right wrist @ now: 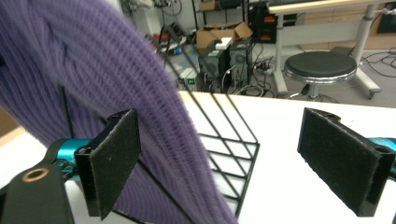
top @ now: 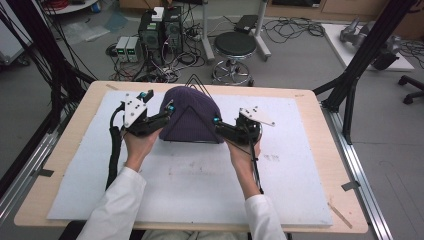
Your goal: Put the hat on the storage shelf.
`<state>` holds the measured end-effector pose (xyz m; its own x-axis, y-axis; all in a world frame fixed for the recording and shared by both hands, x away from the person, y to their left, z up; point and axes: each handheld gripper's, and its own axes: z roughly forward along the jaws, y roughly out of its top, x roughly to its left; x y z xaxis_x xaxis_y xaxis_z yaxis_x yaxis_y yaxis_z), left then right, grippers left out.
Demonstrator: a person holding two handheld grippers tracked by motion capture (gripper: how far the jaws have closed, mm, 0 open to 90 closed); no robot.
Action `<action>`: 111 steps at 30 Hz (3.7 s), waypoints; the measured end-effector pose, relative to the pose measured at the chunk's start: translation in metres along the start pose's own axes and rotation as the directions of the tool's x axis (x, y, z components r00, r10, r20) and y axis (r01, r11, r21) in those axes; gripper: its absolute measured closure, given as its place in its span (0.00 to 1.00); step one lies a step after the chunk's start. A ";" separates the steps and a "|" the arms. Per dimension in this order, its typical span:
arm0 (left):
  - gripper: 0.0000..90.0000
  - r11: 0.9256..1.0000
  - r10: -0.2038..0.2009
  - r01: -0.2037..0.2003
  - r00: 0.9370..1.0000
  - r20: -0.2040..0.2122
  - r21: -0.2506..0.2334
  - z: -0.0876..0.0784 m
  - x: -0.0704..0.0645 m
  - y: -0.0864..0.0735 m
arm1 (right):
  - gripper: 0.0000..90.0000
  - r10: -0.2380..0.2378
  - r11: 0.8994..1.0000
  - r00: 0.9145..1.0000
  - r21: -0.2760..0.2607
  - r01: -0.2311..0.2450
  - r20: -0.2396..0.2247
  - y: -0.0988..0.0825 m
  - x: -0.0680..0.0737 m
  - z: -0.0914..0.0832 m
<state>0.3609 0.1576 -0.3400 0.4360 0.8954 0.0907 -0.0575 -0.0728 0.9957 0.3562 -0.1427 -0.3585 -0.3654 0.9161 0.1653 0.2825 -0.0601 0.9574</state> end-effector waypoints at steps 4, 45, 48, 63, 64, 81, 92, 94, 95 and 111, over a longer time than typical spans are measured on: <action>0.30 0.999 -0.029 0.029 1.000 -0.005 -0.018 -0.005 0.005 0.004 | 0.14 0.015 0.999 1.000 -0.032 -0.014 0.022 0.004 -0.011 -0.009; 0.29 0.997 0.056 -0.060 0.995 -0.081 -0.050 -0.097 0.022 -0.012 | 0.13 0.054 0.997 0.982 -0.065 -0.043 0.180 -0.035 -0.076 -0.097; 0.29 0.998 0.042 -0.046 0.995 -0.090 -0.042 -0.102 0.026 -0.018 | 0.13 0.059 0.997 0.981 -0.068 -0.047 0.187 -0.040 -0.080 -0.099; 0.28 1.000 0.021 -0.021 0.993 -0.115 0.001 -0.115 0.044 -0.050 | 0.13 0.001 0.999 0.974 -0.051 0.011 0.225 -0.067 -0.093 -0.114; 0.28 1.000 0.012 -0.012 0.993 -0.120 0.000 -0.116 0.046 -0.052 | 0.13 0.001 0.999 0.974 -0.051 0.011 0.228 -0.069 -0.094 -0.115; 0.27 0.998 -0.015 0.021 0.994 -0.106 0.055 -0.137 0.059 -0.077 | 0.13 -0.029 0.998 0.962 -0.054 0.046 0.271 -0.087 -0.097 -0.125; 0.26 0.993 -0.011 0.020 0.997 -0.082 0.113 -0.151 0.070 -0.097 | 0.13 -0.029 0.994 0.954 -0.096 0.061 0.300 -0.102 -0.100 -0.138; 0.26 0.991 -0.035 0.046 0.996 -0.085 0.129 -0.152 0.072 -0.101 | 0.13 -0.018 0.994 0.952 -0.095 0.049 0.304 -0.104 -0.100 -0.140; 0.25 0.989 -0.040 0.051 0.996 -0.081 0.140 -0.152 0.073 -0.101 | 0.13 -0.005 0.994 0.952 -0.098 0.037 0.306 -0.104 -0.100 -0.141; 0.22 0.985 -0.041 0.052 0.997 -0.068 0.164 -0.152 0.075 -0.106 | 0.13 -0.028 0.993 0.952 -0.102 0.062 0.304 -0.104 -0.105 -0.138</action>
<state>0.2633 0.2989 -0.4420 0.3763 0.9253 0.0478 0.1130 -0.0970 0.9889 0.2423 -0.2875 -0.4430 -0.0865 0.9945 0.0585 0.1676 -0.0434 0.9849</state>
